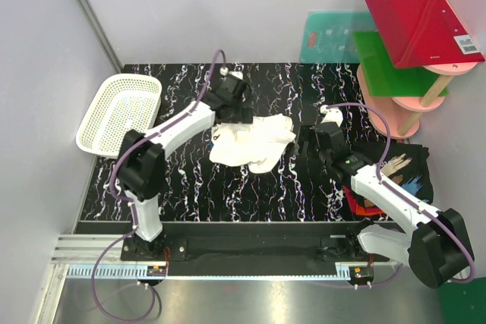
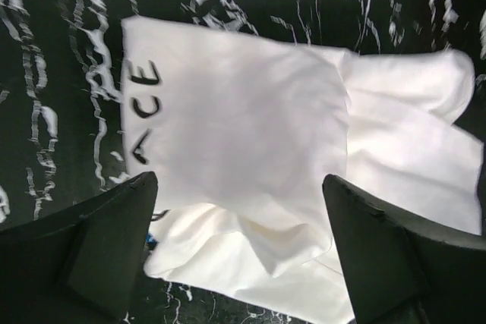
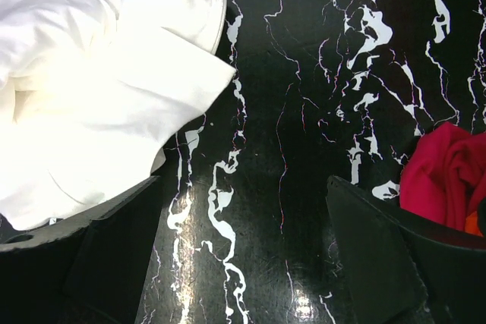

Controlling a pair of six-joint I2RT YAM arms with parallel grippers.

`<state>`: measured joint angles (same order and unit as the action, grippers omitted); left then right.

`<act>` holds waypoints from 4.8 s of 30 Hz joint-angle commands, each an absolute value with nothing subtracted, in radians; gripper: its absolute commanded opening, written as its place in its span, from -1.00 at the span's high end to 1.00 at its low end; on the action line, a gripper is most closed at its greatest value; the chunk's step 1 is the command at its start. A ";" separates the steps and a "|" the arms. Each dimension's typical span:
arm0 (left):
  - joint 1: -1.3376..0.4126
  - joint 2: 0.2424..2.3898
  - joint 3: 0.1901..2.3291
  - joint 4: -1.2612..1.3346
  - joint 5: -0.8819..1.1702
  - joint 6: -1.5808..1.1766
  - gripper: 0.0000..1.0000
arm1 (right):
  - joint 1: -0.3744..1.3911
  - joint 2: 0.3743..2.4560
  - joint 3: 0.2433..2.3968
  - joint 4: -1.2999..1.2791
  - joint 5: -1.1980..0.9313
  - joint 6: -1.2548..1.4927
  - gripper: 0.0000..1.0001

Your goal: Fold and stack the t-shirts

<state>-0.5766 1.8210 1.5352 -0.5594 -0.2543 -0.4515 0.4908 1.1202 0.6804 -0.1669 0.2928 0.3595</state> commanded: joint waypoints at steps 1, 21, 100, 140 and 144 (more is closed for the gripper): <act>-0.640 1.903 1.649 -0.635 -0.301 -0.417 -0.90 | 0.497 1.103 0.698 -0.130 0.285 0.367 -0.92; -0.563 1.856 1.646 -0.755 -0.606 -0.525 1.00 | 0.499 1.152 0.687 -0.103 0.265 0.383 -0.91; -0.314 1.420 1.020 -0.767 -0.537 -0.704 -0.93 | 0.563 1.033 0.824 -0.150 0.083 0.440 1.00; -0.670 1.947 1.460 -0.775 -0.383 -0.607 1.00 | 0.563 0.701 0.543 -0.499 0.149 0.660 -0.62; -0.670 1.875 1.418 -0.802 -0.462 -0.650 1.00 | 0.563 0.699 0.546 -0.497 0.147 0.655 -0.61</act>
